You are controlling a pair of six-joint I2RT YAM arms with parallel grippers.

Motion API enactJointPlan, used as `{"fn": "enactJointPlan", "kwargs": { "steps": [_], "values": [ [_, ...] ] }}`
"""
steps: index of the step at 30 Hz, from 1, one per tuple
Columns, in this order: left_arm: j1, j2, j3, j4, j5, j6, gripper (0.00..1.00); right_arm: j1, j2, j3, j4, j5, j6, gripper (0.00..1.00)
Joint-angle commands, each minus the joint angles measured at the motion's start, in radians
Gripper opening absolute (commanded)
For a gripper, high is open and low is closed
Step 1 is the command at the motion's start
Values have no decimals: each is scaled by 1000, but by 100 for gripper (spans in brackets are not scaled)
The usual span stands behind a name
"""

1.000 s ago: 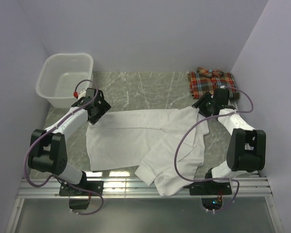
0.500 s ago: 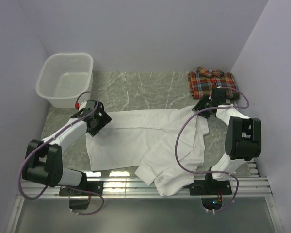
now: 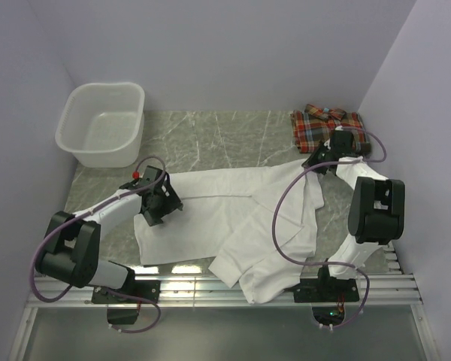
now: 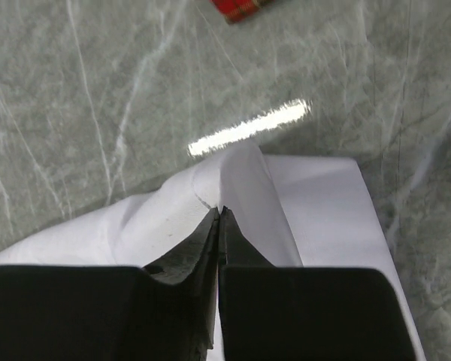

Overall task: Fold and stack the long sleeve shirts
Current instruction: Fold the shirt

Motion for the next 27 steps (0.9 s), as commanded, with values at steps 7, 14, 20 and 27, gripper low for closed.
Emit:
{"fn": "enactJointPlan", "kwargs": {
  "steps": [7, 14, 20, 27],
  "values": [
    [-4, 126, 8, -63, 39, 60, 85, -14, 113, 178, -6, -4, -30, 0],
    [-4, 104, -1, -80, 37, 62, 85, -14, 214, 279, -47, 4, -50, 4],
    [-4, 28, 57, -114, 29, 64, 89, -8, 150, 313, -70, 59, -42, 41],
    [-4, -17, 240, -128, 33, 50, 92, 58, -5, 225, 3, -37, 26, 75]
  ]
}}
